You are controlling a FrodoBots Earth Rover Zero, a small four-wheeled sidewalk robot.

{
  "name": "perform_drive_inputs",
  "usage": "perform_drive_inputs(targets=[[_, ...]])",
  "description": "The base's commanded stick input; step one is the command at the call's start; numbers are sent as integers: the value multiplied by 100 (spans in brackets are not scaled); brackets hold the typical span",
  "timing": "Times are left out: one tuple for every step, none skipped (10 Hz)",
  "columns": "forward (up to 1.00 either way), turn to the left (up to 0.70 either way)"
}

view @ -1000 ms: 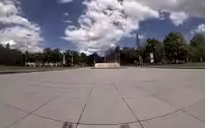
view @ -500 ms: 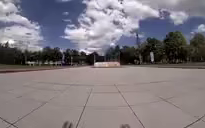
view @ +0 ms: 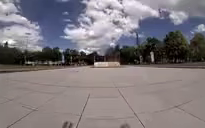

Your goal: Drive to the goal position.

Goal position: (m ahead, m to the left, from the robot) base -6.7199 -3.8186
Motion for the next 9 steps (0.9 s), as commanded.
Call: perform_drive_inputs(targets=[[70, 0], [70, 0], [70, -1], [70, -2], [70, 0], [70, 0], [70, 0], [70, 0], [70, 0]])
